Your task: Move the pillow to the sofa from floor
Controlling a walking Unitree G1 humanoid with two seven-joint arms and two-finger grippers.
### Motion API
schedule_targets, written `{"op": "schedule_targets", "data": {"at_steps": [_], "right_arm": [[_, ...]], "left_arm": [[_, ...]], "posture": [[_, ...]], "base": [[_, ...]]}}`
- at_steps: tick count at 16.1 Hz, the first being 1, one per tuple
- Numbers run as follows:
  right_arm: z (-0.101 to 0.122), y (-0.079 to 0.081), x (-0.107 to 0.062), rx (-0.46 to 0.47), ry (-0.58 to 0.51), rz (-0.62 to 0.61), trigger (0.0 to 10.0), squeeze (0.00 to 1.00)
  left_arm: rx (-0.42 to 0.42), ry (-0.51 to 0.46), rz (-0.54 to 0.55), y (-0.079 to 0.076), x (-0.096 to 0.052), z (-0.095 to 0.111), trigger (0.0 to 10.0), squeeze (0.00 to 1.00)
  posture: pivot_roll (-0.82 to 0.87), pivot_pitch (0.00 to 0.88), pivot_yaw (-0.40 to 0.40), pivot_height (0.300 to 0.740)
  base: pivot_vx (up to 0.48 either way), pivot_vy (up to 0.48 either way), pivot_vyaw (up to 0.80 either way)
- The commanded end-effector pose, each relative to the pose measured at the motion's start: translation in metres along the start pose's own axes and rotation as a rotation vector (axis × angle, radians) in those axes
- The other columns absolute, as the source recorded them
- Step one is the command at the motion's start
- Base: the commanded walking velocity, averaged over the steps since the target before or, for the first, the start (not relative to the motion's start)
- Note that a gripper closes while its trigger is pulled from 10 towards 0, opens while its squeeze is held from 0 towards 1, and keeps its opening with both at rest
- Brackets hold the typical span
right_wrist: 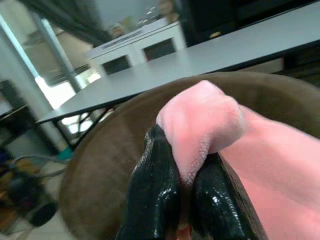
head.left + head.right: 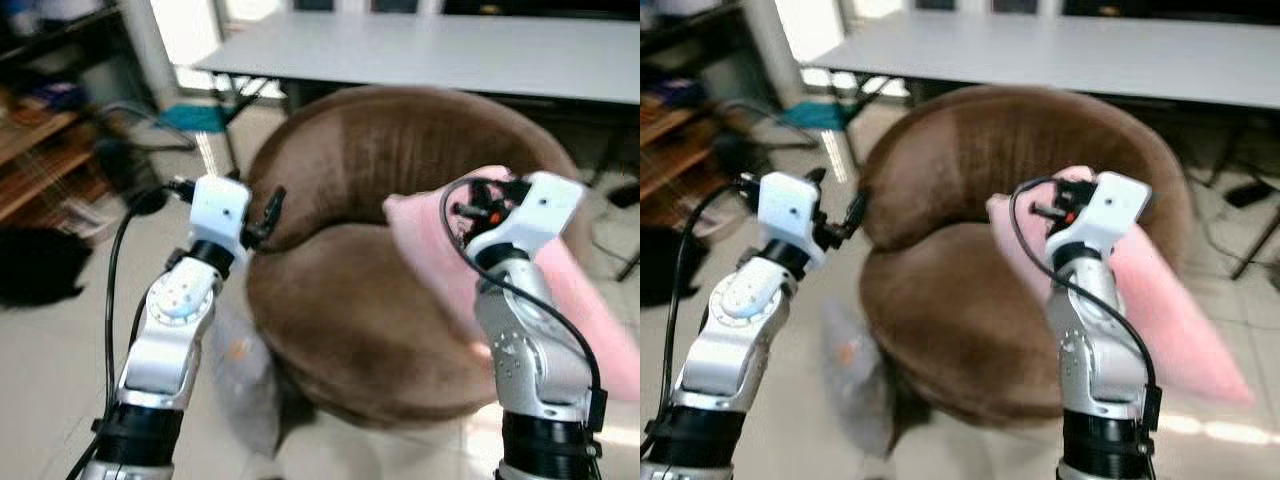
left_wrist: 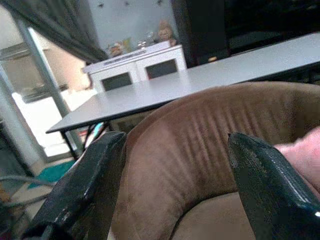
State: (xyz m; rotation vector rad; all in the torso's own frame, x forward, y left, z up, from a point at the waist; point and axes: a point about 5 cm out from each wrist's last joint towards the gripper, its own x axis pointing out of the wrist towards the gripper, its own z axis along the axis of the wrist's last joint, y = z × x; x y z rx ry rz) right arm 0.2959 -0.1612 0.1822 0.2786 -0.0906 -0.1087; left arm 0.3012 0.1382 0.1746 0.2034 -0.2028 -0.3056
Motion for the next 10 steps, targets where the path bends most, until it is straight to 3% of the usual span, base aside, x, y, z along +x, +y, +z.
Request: {"op": "schedule_targets", "data": {"at_steps": [1,7,10], "right_arm": [[0.0109,-0.001,0.0016,0.0,-0.054,0.009,10.0,0.0],[0.0086,-0.0019,0.003,0.009,-0.046,0.008,10.0,0.0],[0.0069,0.0067,0.004,-0.005,-0.014,0.076,10.0,0.0]], "left_arm": [[-0.004,-0.015,-0.024,-0.0056,0.0025,0.0035,10.0,0.0],[-0.002,-0.015,-0.036,-0.0067,0.0026,0.0032,10.0,0.0],[-0.001,0.008,-0.074,-0.0097,0.0005,0.0007,10.0,0.0]], "posture": [[-0.04,0.0,0.072,0.74],[-0.04,0.0,0.069,0.74],[-0.04,0.001,0.067,0.74]], "base": [[0.337,0.0,0.0],[0.329,0.0,0.0],[0.305,0.0,0.0]]}}
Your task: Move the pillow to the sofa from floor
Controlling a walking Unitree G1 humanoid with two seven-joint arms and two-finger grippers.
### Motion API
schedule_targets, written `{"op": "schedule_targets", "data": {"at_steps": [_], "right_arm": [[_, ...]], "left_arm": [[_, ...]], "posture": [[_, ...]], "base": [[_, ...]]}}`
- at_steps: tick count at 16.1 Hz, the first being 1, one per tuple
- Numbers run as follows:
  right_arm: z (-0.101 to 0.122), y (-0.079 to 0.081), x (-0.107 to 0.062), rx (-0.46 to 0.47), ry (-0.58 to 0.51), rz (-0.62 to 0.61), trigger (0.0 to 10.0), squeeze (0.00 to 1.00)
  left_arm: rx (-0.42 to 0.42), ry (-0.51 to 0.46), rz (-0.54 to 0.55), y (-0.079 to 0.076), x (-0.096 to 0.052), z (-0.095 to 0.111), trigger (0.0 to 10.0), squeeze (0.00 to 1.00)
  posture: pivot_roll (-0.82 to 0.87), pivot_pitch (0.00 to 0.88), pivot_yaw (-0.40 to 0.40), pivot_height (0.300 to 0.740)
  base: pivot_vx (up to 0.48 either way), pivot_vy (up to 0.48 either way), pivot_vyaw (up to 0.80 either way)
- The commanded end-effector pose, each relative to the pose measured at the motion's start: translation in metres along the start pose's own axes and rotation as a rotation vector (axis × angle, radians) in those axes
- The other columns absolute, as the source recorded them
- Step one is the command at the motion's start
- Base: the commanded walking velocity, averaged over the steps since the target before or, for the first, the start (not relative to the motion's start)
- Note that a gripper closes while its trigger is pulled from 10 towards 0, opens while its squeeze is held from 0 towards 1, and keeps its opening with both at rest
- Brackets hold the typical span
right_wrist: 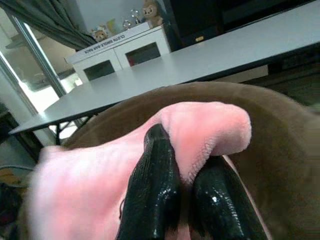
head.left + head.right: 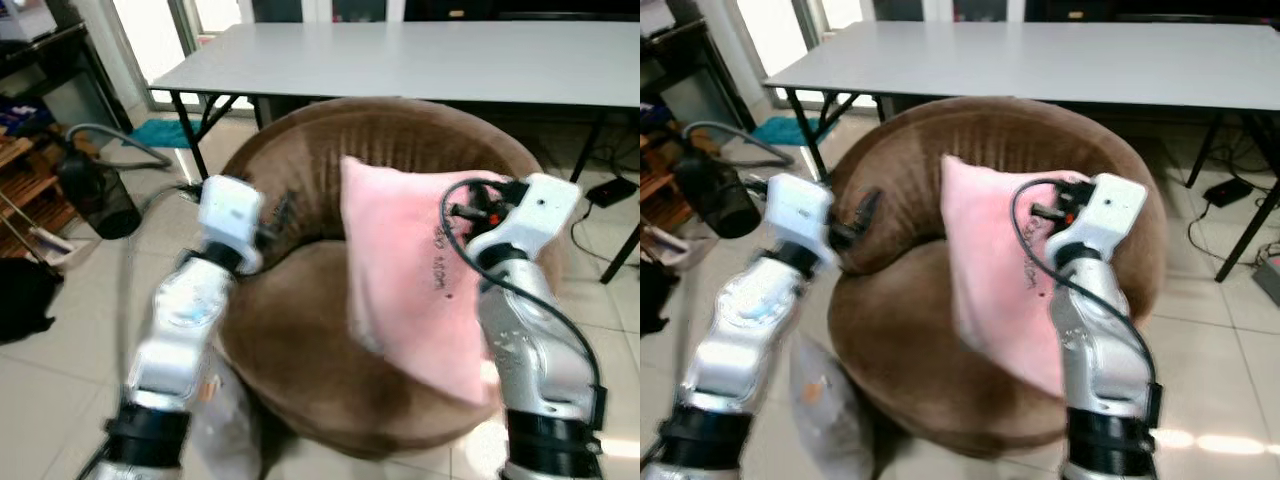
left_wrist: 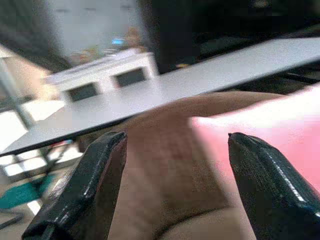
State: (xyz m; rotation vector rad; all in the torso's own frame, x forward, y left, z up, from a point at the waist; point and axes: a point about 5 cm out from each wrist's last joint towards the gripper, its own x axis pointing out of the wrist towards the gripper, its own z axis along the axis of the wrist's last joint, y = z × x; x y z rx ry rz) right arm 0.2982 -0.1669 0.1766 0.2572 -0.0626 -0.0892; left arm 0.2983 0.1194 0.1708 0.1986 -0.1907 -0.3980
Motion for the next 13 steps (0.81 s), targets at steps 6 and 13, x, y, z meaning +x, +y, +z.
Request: {"op": "schedule_targets", "data": {"at_steps": [6,13], "right_arm": [[-0.004,0.034,0.008,0.091,0.129,0.187,10.0,0.0],[-0.03,0.029,0.046,0.043,0.253,0.117,10.0,0.0]], "left_arm": [[-0.012,0.131,-0.336,-0.008,-0.032,-0.016,10.0,0.0],[-0.045,0.183,-0.379,-0.014,-0.061,-0.014,10.0,0.0]], "posture": [[-0.03,0.047,0.057,0.74],[0.0,0.156,0.033,0.74]], "base": [[0.0,0.0,0.0],[0.0,0.0,0.0]]}}
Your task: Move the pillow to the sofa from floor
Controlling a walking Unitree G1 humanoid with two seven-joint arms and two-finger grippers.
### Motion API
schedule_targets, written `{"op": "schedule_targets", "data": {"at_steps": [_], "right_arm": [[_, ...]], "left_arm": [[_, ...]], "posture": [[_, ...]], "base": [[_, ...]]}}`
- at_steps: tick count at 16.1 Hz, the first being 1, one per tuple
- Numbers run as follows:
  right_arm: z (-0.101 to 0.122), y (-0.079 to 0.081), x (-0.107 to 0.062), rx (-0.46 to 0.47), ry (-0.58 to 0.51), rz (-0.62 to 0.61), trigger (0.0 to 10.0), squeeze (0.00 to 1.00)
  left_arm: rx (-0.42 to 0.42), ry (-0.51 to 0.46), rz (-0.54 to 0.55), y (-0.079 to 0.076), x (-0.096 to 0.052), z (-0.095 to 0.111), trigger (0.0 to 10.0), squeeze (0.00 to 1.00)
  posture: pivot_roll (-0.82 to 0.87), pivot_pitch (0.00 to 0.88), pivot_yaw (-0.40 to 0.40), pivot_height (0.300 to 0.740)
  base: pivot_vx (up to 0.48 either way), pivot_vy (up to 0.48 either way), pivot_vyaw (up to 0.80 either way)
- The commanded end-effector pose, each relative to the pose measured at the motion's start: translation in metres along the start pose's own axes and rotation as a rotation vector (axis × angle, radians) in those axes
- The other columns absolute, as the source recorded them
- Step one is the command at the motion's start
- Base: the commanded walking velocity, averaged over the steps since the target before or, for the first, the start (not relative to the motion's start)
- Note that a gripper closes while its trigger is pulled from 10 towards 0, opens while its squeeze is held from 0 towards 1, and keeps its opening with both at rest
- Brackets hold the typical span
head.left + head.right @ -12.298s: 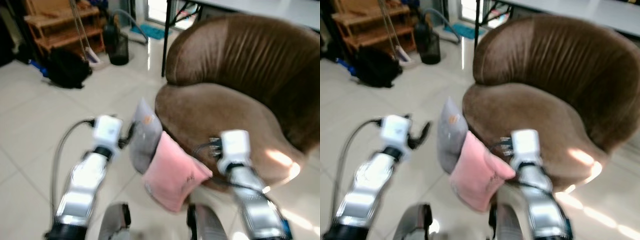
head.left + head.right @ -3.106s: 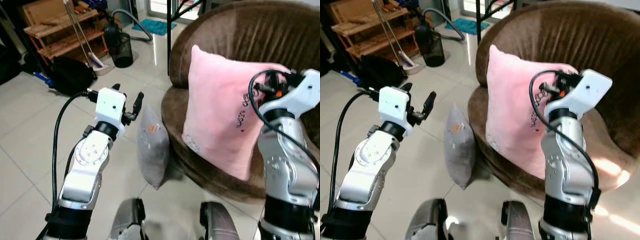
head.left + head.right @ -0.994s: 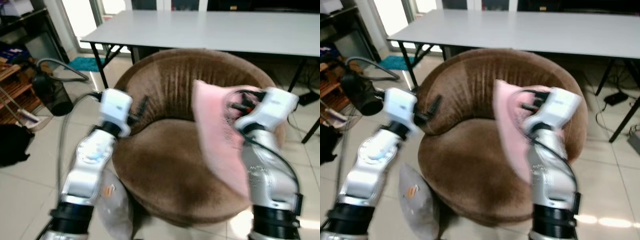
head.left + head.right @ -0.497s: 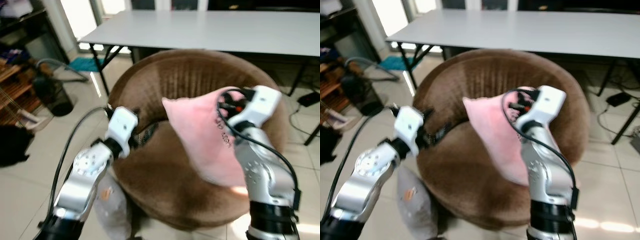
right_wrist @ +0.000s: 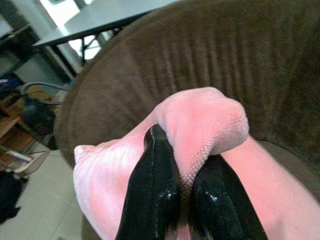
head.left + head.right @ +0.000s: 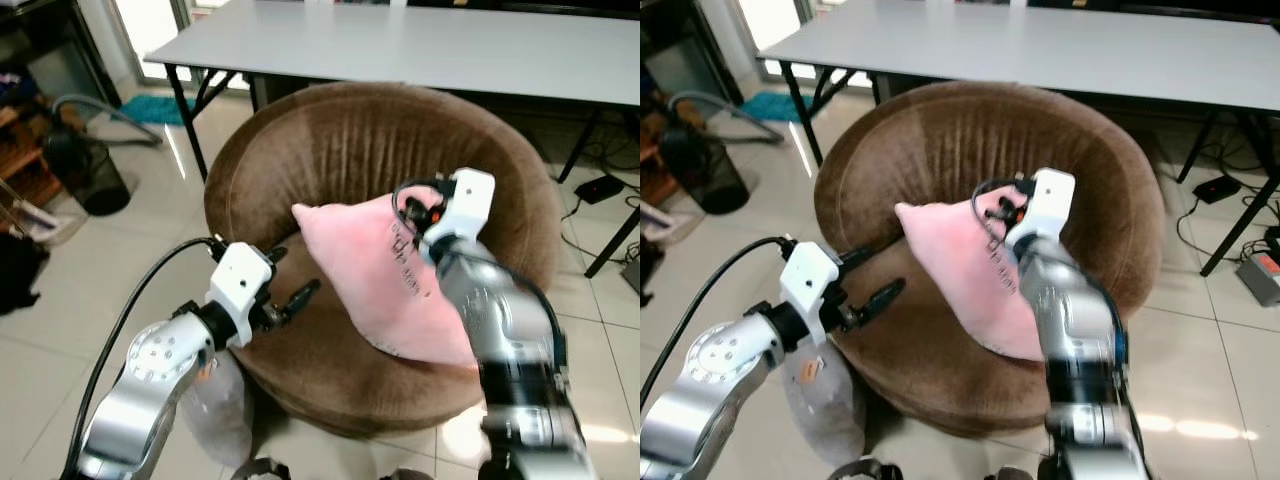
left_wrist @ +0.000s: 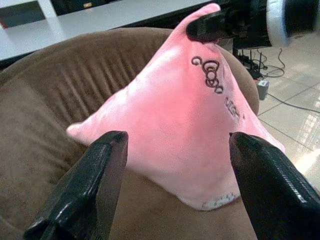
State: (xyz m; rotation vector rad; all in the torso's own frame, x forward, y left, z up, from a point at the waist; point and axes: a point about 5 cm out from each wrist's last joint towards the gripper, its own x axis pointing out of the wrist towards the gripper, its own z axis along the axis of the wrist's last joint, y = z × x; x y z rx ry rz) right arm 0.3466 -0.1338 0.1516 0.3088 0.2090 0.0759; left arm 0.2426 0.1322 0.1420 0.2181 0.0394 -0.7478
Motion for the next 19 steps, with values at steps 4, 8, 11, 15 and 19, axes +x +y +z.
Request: {"op": "schedule_targets", "data": {"at_steps": [4,8,11,15,19], "right_arm": [[0.023,-0.009,0.032,-0.019,-0.073,-0.105,10.0,0.0],[0.062,-0.005,0.054,0.044,-0.185,-0.042,10.0,1.0],[0.076,-0.002,0.054,-0.028,-0.282,-0.028,10.0,1.0],[0.081,-0.01,0.052,-0.068,-0.327,-0.059,10.0,0.0],[0.023,-0.019,0.027,-0.149,-0.3,0.064,10.0,0.0]], "left_arm": [[-0.001,0.018,-0.007,-0.003,-0.012,0.004,10.0,0.0],[-0.006,0.034,0.018,-0.004,-0.019,0.005,10.0,0.0],[-0.011,0.03,0.029,-0.006,-0.019,0.007,10.0,0.0],[-0.007,0.032,0.155,0.0,-0.01,0.004,10.0,0.0],[0.004,0.058,0.372,0.013,-0.003,-0.007,10.0,0.0]], "posture": [[0.01,0.189,0.016,0.74],[0.04,0.211,-0.005,0.74],[0.04,0.206,-0.012,0.74],[0.02,0.168,-0.005,0.74],[-0.01,0.107,0.011,0.74]], "base": [[0.0,0.0,0.0],[0.0,0.0,0.0],[0.0,0.0,0.0],[0.0,0.0,0.0],[0.0,0.0,0.0]]}}
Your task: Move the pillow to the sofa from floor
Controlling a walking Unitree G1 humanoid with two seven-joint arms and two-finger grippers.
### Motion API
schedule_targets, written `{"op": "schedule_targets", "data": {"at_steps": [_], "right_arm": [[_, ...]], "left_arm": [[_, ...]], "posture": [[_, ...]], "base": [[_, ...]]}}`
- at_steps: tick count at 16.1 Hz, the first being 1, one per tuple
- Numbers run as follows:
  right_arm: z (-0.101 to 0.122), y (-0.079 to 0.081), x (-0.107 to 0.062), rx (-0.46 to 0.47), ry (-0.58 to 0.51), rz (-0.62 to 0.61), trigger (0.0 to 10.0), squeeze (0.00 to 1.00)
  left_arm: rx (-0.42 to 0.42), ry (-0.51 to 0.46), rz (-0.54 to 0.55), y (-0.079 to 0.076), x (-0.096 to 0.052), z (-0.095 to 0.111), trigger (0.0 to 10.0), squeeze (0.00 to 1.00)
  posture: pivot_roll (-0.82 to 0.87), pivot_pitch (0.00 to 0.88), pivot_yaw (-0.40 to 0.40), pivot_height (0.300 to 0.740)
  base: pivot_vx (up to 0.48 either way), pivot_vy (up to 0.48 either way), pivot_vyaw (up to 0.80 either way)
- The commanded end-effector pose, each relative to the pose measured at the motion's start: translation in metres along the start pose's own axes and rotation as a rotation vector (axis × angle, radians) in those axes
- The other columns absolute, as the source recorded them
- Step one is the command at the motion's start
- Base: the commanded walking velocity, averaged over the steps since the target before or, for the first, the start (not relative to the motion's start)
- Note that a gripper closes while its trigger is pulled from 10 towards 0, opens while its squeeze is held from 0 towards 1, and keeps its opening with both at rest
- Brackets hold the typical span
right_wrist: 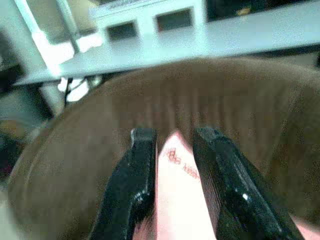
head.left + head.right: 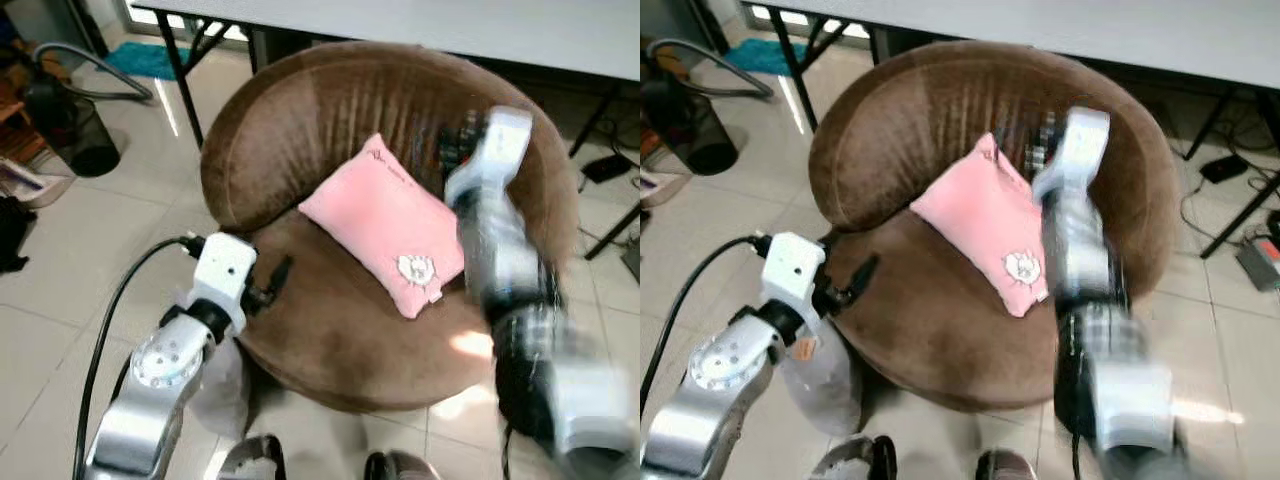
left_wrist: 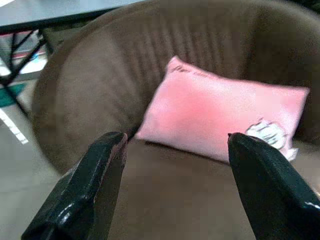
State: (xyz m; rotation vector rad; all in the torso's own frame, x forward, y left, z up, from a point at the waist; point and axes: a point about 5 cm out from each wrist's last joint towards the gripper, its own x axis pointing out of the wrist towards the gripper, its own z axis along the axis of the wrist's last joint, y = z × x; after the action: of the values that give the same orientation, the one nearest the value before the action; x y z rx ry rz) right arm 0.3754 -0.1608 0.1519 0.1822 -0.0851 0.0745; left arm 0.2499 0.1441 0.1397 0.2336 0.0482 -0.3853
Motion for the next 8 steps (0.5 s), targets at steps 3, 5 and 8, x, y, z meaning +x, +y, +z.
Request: {"op": "schedule_targets", "data": {"at_steps": [3,5,8], "right_arm": [[-0.012,0.002,-0.045,-0.005,0.061,-0.006,10.0,0.0],[-0.013,-0.001,-0.086,0.034,0.093,-0.097,10.0,0.0],[-0.02,-0.001,-0.118,0.062,0.171,-0.173,10.0,0.0]], "left_arm": [[-0.003,0.011,0.008,-0.003,0.003,-0.006,10.0,0.0],[-0.016,0.0,-0.003,-0.003,0.006,-0.004,10.0,0.0],[-0.04,-0.007,0.024,0.0,0.011,-0.003,10.0,0.0]], "posture": [[-0.03,0.074,0.022,0.74],[-0.05,0.065,0.032,0.74],[-0.05,0.048,0.034,0.74]], "base": [[0.0,0.0,0.0],[0.0,0.0,0.0],[0.0,0.0,0.0]]}}
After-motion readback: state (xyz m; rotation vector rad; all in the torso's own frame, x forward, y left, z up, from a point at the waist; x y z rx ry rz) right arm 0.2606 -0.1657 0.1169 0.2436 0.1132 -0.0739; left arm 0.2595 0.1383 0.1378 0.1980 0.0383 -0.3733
